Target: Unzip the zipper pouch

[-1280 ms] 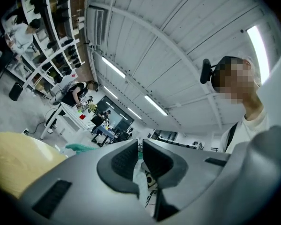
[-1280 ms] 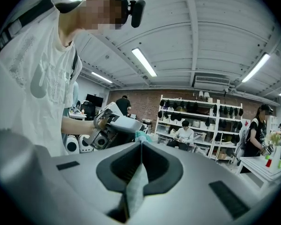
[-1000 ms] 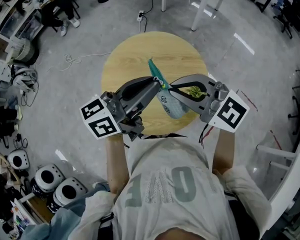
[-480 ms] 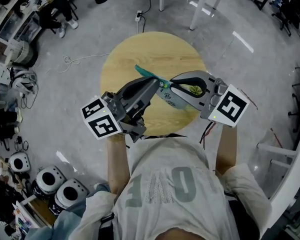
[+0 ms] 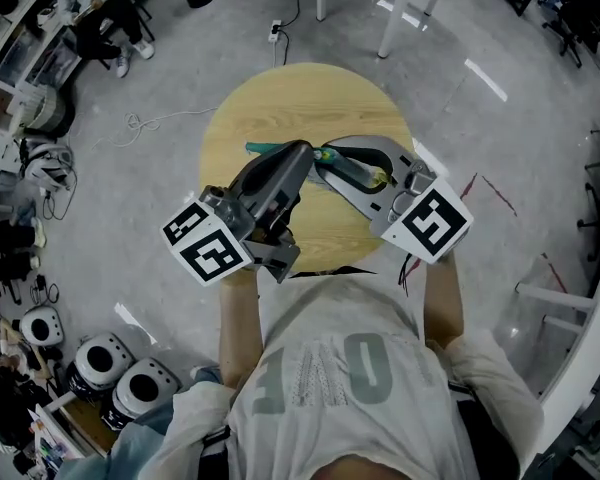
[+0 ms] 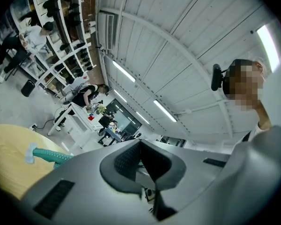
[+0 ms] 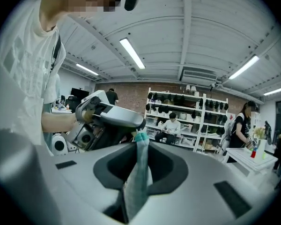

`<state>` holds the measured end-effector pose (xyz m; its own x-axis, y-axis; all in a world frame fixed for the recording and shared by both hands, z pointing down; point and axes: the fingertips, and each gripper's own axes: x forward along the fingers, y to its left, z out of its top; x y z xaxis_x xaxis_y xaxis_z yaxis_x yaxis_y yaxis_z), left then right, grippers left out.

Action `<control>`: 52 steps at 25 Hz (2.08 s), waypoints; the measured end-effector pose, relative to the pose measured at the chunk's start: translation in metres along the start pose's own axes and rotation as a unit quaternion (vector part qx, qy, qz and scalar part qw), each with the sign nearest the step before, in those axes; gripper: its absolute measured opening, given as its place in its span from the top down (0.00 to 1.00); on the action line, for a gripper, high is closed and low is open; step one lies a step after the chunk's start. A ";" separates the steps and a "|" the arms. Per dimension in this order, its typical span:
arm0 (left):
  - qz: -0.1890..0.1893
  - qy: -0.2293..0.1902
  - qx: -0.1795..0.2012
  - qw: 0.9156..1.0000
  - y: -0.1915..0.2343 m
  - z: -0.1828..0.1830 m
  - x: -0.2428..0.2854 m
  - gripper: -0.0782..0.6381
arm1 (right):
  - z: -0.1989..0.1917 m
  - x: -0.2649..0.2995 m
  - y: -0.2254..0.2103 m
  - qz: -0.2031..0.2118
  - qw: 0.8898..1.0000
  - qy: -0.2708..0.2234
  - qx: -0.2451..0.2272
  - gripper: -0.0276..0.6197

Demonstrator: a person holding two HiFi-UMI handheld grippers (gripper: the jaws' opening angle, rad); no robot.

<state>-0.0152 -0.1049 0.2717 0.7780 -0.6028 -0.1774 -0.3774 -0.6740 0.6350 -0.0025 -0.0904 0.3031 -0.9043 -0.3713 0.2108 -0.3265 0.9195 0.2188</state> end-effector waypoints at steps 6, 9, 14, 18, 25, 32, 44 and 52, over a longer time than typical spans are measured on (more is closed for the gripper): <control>0.012 0.003 0.003 1.000 0.004 -0.003 0.006 0.85 | -0.004 -0.004 -0.004 0.006 1.000 0.005 -0.012 0.89; 0.023 0.004 0.010 1.000 0.007 -0.001 0.002 0.86 | -0.006 -0.001 -0.001 0.010 1.000 0.018 -0.002 0.88; 0.040 0.014 0.035 0.999 0.008 0.001 -0.003 0.86 | -0.003 0.000 0.004 0.003 1.000 0.018 -0.007 0.88; 0.060 0.029 0.065 0.996 0.009 -0.001 0.003 0.86 | -0.007 -0.003 0.003 0.009 0.999 0.035 -0.002 0.88; 0.067 0.036 0.078 0.994 0.010 -0.007 0.011 0.85 | -0.012 -0.012 -0.007 -0.039 0.997 0.039 -0.052 0.91; 0.061 0.043 0.073 0.995 0.012 -0.015 0.016 0.86 | -0.012 -0.019 -0.009 -0.054 0.998 0.005 -0.042 0.91; 0.145 0.019 0.113 0.983 0.041 0.003 -0.021 0.86 | 0.036 -0.053 0.005 -0.047 0.990 -0.124 0.037 0.91; 0.207 0.009 0.124 0.970 0.068 0.017 -0.052 0.86 | 0.041 -0.063 0.007 -0.056 0.992 -0.114 0.025 0.91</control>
<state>-0.0896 -0.1268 0.3118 0.5419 -0.8376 0.0688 -0.7669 -0.4593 0.4482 0.0409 -0.0548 0.2520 -0.8987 -0.4372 -0.0351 -0.4361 0.8819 0.1790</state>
